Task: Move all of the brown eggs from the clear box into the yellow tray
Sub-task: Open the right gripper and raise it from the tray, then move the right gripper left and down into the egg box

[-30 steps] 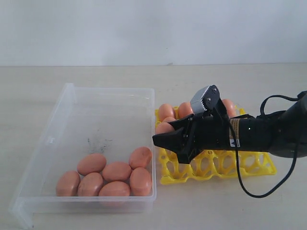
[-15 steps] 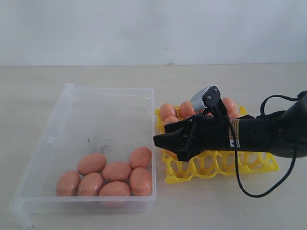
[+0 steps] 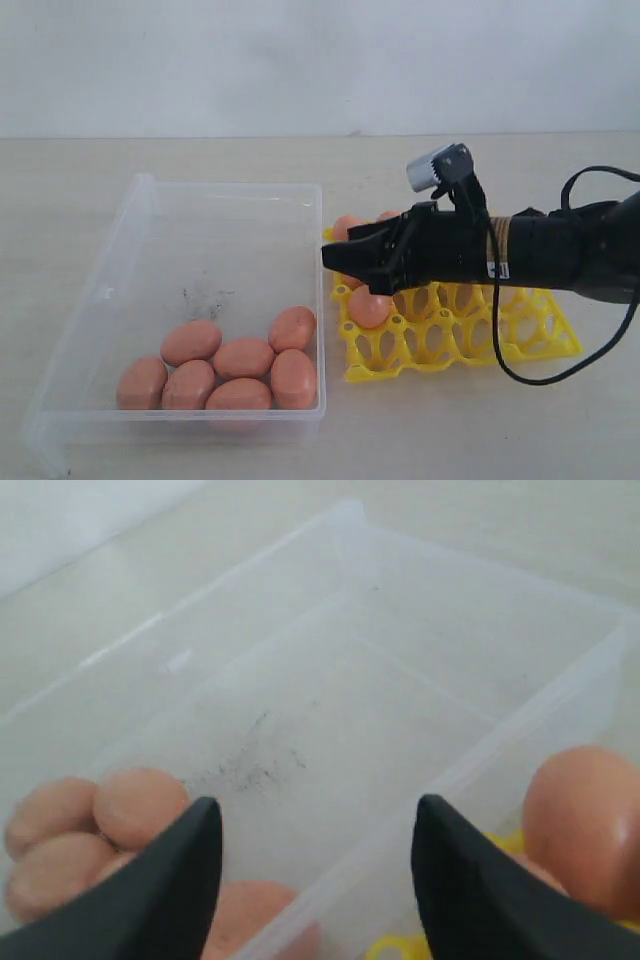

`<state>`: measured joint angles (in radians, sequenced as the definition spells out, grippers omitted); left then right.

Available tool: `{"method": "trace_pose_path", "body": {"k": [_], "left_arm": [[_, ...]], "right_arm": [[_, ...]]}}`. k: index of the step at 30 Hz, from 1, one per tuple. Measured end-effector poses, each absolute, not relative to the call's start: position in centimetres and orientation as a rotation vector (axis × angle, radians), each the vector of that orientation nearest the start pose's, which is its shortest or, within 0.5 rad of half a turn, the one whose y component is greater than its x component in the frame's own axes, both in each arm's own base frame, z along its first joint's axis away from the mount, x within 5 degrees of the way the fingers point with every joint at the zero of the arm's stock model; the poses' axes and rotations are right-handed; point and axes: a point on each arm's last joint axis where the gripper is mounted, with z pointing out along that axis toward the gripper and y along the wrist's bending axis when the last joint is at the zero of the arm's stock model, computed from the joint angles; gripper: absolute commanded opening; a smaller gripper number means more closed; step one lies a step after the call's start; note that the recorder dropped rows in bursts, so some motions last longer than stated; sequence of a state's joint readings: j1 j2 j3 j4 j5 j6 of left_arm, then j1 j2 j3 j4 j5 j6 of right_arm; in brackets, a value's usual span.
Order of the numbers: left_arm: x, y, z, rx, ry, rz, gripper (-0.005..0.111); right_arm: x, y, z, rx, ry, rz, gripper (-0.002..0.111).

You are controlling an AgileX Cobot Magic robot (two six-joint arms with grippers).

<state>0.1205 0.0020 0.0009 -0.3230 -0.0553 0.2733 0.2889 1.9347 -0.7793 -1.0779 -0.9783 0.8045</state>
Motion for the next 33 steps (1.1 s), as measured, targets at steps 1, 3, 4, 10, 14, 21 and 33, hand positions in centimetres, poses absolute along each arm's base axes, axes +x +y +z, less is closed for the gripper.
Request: {"method": "trace_pose_path", "body": {"k": [1, 3, 4, 10, 14, 21, 33], "left_arm": [[5.5, 0.8, 21.8, -0.136, 1.428, 0.071, 0.004], [5.5, 0.8, 21.8, -0.136, 1.428, 0.071, 0.004], [5.5, 0.8, 21.8, -0.136, 1.428, 0.071, 0.004], [5.5, 0.8, 21.8, -0.136, 1.428, 0.071, 0.004], [5.5, 0.8, 21.8, -0.136, 1.428, 0.071, 0.004], [5.5, 0.8, 21.8, -0.136, 1.428, 0.071, 0.004], [5.5, 0.8, 21.8, -0.136, 1.428, 0.071, 0.004]], "right_arm": [[29.9, 15.9, 14.4, -0.773, 1.835, 1.039, 0.047], [29.5, 16.1, 15.8, -0.751, 1.8, 1.122, 0.027], [29.2, 16.2, 16.5, -0.754, 1.769, 1.169, 0.015], [28.1, 17.9, 19.1, -0.923, 1.693, 1.176, 0.0], [28.6, 21.2, 19.4, -1.166, 1.856, 0.917, 0.0], [28.2, 27.7, 21.8, -1.254, 1.862, 0.734, 0.0], [31.3, 27.6, 22.3, -1.021, 1.828, 0.008, 0.0]]}}
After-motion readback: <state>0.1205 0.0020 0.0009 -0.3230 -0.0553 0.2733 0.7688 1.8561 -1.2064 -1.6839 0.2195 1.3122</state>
